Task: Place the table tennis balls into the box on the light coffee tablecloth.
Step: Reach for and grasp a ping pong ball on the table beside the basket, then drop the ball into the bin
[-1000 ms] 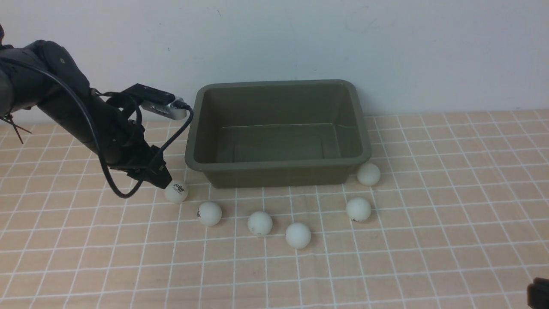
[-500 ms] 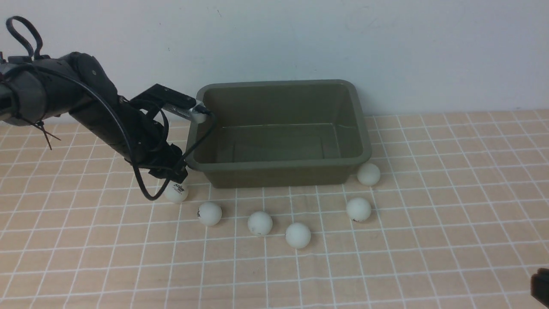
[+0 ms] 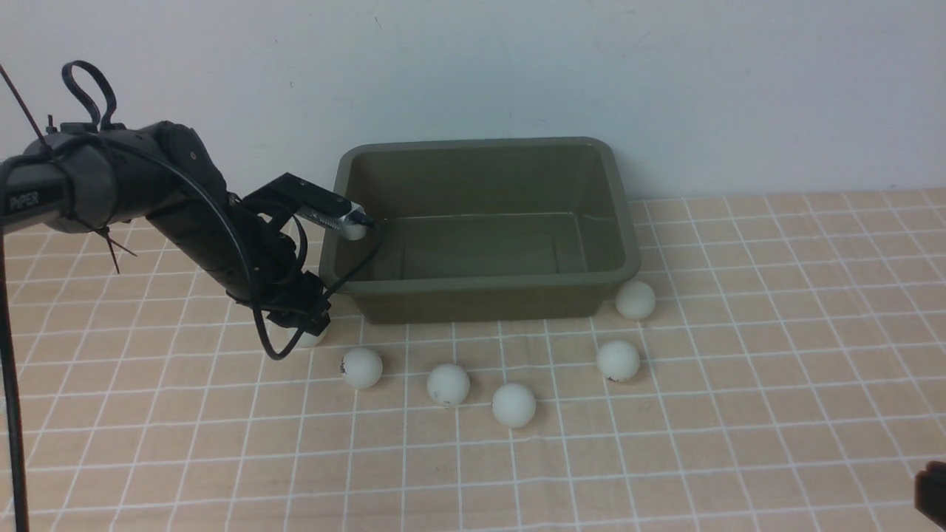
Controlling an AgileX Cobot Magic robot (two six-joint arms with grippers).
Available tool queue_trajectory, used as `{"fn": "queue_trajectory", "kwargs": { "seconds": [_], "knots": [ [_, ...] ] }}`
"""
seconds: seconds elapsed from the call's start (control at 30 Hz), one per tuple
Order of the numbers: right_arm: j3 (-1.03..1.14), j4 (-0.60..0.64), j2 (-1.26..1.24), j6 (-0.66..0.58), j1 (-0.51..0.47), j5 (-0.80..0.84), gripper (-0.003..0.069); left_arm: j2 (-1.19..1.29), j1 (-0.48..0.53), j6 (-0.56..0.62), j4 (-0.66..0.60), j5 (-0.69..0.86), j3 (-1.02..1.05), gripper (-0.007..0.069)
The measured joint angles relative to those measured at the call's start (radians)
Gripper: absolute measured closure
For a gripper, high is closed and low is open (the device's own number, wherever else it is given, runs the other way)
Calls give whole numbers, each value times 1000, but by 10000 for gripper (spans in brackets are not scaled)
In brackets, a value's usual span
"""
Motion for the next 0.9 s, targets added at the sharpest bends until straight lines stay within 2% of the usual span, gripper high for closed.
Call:
{"fn": "queue_trajectory", "kwargs": {
  "seconds": [0.17,0.3,0.4,0.47,0.53,0.7,0.8,0.9],
  "knots": [
    [0,0,0,0,0,-3,671,-2,-2,-13,81,70,-24,346],
    [0,0,0,0,0,-3,671,-27,-1,-84,221,201,-87,348],
    [0,0,0,0,0,-7,671,-70,0,-125,247,261,-164,348],
    [0,0,0,0,0,-10,671,-94,0,-130,212,283,-233,348],
    [0,0,0,-1,0,-14,671,-100,0,-121,125,293,-288,348],
    [0,1,0,-1,0,-24,671,-80,-6,20,-154,321,-380,348],
    [0,1,0,-1,0,-38,671,-46,-30,111,-216,333,-397,348],
    [0,2,0,-1,0,-52,671,2,-60,171,-217,304,-399,348]
  ]
}}
